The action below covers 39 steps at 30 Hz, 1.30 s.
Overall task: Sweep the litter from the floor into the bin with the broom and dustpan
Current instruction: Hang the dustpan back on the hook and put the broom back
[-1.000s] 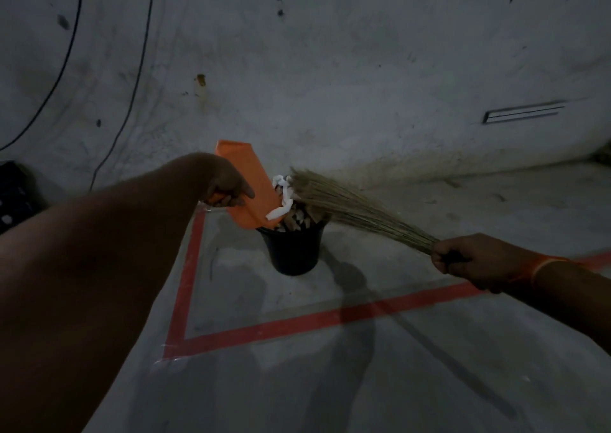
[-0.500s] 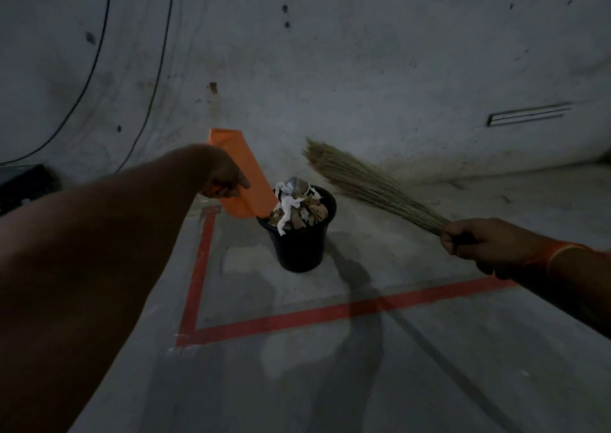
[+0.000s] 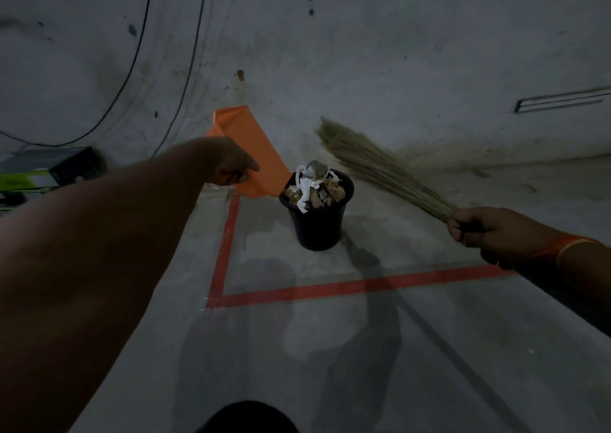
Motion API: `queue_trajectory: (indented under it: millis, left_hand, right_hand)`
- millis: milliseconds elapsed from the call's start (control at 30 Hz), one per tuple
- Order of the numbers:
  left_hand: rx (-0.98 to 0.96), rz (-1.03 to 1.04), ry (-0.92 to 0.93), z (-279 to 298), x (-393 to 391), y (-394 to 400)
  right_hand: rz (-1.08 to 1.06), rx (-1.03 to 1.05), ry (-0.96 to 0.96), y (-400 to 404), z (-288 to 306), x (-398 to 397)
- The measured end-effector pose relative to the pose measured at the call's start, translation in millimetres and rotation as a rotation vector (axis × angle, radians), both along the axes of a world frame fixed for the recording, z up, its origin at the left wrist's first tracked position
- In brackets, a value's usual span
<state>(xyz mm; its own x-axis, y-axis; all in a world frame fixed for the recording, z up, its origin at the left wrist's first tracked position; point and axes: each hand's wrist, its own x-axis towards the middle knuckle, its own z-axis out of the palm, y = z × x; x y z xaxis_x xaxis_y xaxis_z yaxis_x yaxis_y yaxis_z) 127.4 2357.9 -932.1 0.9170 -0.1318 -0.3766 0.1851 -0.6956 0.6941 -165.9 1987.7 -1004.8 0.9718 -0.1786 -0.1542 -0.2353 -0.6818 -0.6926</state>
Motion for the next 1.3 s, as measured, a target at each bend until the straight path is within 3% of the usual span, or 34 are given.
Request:
queue_trajectory:
  millis: [400,567,733,1067,1300]
  left_hand:
    - [-0.480,0.048,-0.023,-38.3,-138.2,-8.4]
    - [-0.589,0.004,0.069,-21.5,-173.3,-42.0]
    - [-0.665,-0.065,0.038,-14.3,-198.3,-97.2]
    - [-0.773,-0.184,0.074,-91.7,-188.1,-167.1]
    - [-0.580,-0.502,0.136,-123.7,-191.9,-224.9]
  right_hand:
    - [-0.063,0.414,-0.073,21.0,-19.8,-60.4]
    - [-0.152,0.600,-0.139,9.9,-15.6,-106.5]
    - [-0.258,0.630,-0.174,-13.6,-17.7,-140.6]
    - [-0.463,0.834,-0.155,-43.7,-66.8,-159.9]
    - [-0.703,1.005,-0.080,-46.5,-62.9,-195.0]
